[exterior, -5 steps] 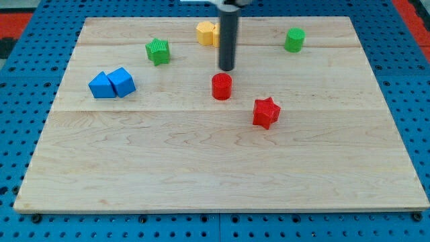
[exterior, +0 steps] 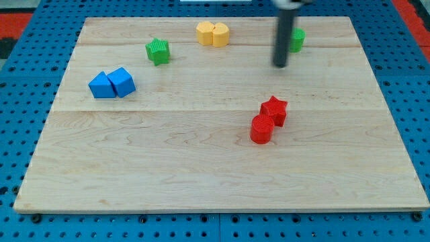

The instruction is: Push the green circle to the right of the green star

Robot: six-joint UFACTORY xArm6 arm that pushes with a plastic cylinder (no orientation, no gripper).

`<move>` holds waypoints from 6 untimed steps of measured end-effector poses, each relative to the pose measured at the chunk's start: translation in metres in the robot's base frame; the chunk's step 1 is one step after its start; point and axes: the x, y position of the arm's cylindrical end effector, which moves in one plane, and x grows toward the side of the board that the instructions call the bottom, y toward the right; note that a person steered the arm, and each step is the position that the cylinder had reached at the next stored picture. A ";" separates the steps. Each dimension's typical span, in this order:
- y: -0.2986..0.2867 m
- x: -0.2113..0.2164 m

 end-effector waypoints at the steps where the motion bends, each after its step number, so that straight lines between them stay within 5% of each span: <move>1: 0.032 -0.041; 2: -0.040 -0.069; 3: -0.125 -0.014; 5: -0.137 0.069; 6: -0.200 0.060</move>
